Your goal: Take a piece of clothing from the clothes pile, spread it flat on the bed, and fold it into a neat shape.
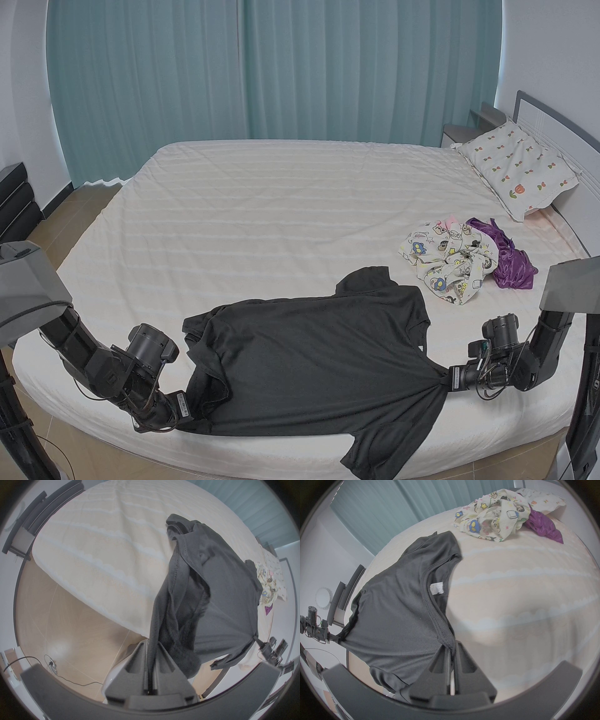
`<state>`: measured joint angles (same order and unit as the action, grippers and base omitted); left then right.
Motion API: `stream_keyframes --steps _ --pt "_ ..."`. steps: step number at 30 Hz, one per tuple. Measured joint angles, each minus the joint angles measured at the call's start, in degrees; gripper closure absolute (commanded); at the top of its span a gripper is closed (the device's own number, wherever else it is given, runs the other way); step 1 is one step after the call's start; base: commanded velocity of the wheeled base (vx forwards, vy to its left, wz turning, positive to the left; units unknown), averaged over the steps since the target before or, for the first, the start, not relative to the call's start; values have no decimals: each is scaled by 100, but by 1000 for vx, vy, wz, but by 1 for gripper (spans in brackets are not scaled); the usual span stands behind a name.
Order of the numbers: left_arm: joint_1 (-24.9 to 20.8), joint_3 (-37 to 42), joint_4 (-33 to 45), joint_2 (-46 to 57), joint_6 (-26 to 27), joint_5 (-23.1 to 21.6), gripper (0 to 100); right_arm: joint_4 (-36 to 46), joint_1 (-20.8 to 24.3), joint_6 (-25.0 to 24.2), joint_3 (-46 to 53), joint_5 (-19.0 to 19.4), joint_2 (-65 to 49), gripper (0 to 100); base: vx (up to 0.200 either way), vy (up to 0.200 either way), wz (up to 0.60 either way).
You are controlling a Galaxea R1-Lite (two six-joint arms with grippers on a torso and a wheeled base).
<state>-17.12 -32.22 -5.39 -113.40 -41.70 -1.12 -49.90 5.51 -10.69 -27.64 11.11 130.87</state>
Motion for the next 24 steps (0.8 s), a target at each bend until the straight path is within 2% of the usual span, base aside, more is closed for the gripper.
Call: stream_keyframes --steps 3,10,11,13,14,20,24 --pt "-9 98 4 -35 141 11 100 176 -262 282 -12 137 -127 100 0 0 0" --pt "-179 339 167 -88 293 26 100 340 -408 350 -315 250 -313 100 0 0 0" --pt "-204 358 219 -91 297 26 0 402 -400 352 -347 252 -315 100 0 0 0" --pt "-243 389 323 -102 301 52 0 482 -373 356 -417 227 -308 100 0 0 0" --pt "-251 389 356 -105 301 50 0 523 -356 355 -433 224 -300 0 0 0 0" --pt "-273 343 380 -110 262 34 0 532 -293 333 -497 230 -226 0 0 0 0" --pt "-88 149 358 -72 243 0 0 488 -323 137 -557 241 -228 0 0 0 0"
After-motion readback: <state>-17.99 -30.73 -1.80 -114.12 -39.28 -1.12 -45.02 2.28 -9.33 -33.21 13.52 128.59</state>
